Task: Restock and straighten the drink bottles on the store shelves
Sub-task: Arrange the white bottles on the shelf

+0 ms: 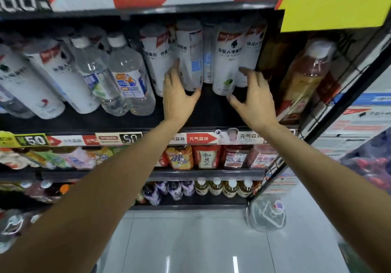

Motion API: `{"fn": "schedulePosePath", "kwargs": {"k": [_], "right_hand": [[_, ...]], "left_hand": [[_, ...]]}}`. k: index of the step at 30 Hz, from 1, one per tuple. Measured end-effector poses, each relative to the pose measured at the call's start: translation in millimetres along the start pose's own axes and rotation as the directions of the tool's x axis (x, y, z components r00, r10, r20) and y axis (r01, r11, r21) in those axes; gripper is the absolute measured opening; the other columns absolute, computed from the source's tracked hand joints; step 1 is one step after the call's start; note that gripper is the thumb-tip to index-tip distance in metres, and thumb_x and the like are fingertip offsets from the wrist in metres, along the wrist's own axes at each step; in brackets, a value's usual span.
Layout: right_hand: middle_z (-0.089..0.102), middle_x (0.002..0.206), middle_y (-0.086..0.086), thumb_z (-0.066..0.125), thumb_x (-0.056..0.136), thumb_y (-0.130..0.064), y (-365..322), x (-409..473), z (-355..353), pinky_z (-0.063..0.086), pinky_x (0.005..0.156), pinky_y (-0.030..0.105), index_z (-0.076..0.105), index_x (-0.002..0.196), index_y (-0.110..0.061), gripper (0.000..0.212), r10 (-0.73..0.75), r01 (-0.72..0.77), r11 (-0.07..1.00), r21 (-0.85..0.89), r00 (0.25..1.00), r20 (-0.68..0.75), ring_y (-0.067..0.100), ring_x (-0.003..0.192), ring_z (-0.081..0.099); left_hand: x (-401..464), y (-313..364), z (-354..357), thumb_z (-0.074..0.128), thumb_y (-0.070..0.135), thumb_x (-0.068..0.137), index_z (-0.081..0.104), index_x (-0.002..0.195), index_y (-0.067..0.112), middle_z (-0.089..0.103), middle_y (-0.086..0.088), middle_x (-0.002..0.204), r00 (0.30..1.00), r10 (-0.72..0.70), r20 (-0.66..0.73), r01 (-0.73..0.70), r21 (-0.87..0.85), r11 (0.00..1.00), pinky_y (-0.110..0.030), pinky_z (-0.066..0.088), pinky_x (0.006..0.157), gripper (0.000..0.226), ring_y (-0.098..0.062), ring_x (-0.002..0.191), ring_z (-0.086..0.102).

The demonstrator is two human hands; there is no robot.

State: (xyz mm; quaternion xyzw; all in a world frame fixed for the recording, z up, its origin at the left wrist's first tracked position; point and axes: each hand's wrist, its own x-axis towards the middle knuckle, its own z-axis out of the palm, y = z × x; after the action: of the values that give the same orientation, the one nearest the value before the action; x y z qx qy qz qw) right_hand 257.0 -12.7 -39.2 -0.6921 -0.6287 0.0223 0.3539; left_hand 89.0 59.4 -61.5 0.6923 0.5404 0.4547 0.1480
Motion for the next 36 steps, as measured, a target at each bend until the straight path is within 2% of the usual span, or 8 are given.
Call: {"fn": "schedulePosePath", "kwargs": {"k": [3, 6, 9, 13, 21, 25, 28, 36], "right_hand": [[0.039, 0.140, 0.014, 0.066, 0.083, -0.017, 1.0, 27.9, 22.8, 0.037, 0.103, 0.036, 0.033, 0.142, -0.008, 0.068, 0.057, -0.044, 0.993, 0.110, 0.992, -0.116, 0.029, 0.130, 0.037], [0.032, 0.145, 0.014, 0.072, 0.080, -0.030, -1.8, 49.4, 44.3, 0.030, 0.110, 0.037, 0.023, 0.147, -0.010, 0.085, 0.156, -0.114, 0.973, 0.201, 0.965, -0.209, 0.030, 0.135, 0.030], [0.033, 0.141, 0.016, 0.075, 0.073, -0.047, -5.4, 62.2, 66.0, 0.034, 0.106, 0.047, 0.018, 0.149, -0.015, 0.100, 0.247, -0.197, 0.960, 0.200, 0.931, -0.267, 0.034, 0.131, 0.033], [0.038, 0.136, 0.013, 0.079, 0.069, -0.046, -5.8, 77.0, 79.8, 0.043, 0.096, 0.051, 0.023, 0.145, -0.020, 0.097, 0.346, -0.273, 0.927, 0.257, 0.889, -0.301, 0.033, 0.126, 0.039], [0.044, 0.129, 0.010, 0.080, 0.065, -0.038, -2.9, 42.8, 57.9, 0.045, 0.091, 0.041, 0.029, 0.139, -0.019, 0.092, 0.285, -0.174, 0.911, 0.373, 0.921, -0.266, 0.028, 0.118, 0.047], [0.042, 0.129, 0.011, 0.081, 0.062, -0.037, -2.6, 13.3, 43.9, 0.043, 0.098, 0.046, 0.027, 0.137, -0.015, 0.095, 0.218, -0.114, 0.906, 0.407, 0.951, -0.218, 0.027, 0.119, 0.045], [0.041, 0.136, 0.006, 0.084, 0.064, -0.038, -4.8, 11.3, 37.1, 0.041, 0.103, 0.039, 0.022, 0.141, -0.017, 0.101, 0.186, -0.087, 0.877, 0.473, 0.968, -0.166, 0.021, 0.125, 0.043], [0.055, 0.123, -0.003, 0.081, 0.069, -0.034, -3.9, 11.2, 36.7, 0.051, 0.089, 0.039, 0.023, 0.138, -0.017, 0.092, 0.161, -0.073, 0.890, 0.450, 0.974, -0.161, 0.018, 0.107, 0.058]], "left_hand": [[15.0, -9.6, 18.4, 0.076, 0.019, 0.078, 0.026, 0.147, 0.004, 0.038, -0.019, 0.146, 0.995, 0.067, -0.078, -0.063, 0.055, 0.997, -0.042, 0.037, 0.109, 0.087, -0.032, 0.134, 0.039], [30.0, -11.0, 35.5, 0.075, 0.026, 0.080, 0.013, 0.151, 0.007, 0.024, -0.015, 0.155, 0.993, 0.072, -0.090, -0.060, 0.132, 0.989, -0.038, 0.030, 0.113, 0.096, -0.029, 0.142, 0.027], [43.7, -11.2, 51.5, 0.078, 0.030, 0.076, 0.004, 0.152, 0.006, 0.017, -0.016, 0.158, 0.989, 0.104, -0.109, -0.086, 0.156, 0.984, -0.037, 0.027, 0.115, 0.109, -0.028, 0.144, 0.022], [52.4, -10.0, 62.9, 0.074, 0.023, 0.082, 0.002, 0.151, 0.004, 0.013, -0.017, 0.157, 0.982, 0.097, -0.163, -0.070, 0.168, 0.983, -0.025, 0.020, 0.111, 0.102, -0.027, 0.144, 0.019], [39.4, -11.0, 45.7, 0.073, 0.015, 0.082, 0.005, 0.153, 0.011, 0.023, -0.025, 0.150, 0.984, 0.113, -0.141, -0.099, 0.104, 0.990, -0.035, 0.025, 0.112, 0.097, -0.035, 0.138, 0.027], [40.8, -10.0, 37.1, 0.077, 0.024, 0.079, 0.003, 0.152, 0.010, 0.025, -0.022, 0.149, 0.996, 0.025, -0.091, -0.021, 0.046, 0.999, -0.034, 0.022, 0.109, 0.105, -0.035, 0.136, 0.025], [47.6, -0.2, 37.0, 0.078, 0.033, 0.077, 0.004, 0.152, 0.008, 0.023, -0.018, 0.152, 0.999, -0.016, -0.052, 0.016, 0.002, 1.000, -0.038, 0.025, 0.111, 0.108, -0.032, 0.138, 0.027], [47.7, -1.8, 37.0, 0.072, 0.038, 0.082, 0.011, 0.150, 0.005, 0.029, -0.017, 0.149, 1.000, -0.004, 0.013, 0.004, -0.029, 1.000, -0.039, 0.033, 0.109, 0.097, -0.032, 0.134, 0.036]]}}
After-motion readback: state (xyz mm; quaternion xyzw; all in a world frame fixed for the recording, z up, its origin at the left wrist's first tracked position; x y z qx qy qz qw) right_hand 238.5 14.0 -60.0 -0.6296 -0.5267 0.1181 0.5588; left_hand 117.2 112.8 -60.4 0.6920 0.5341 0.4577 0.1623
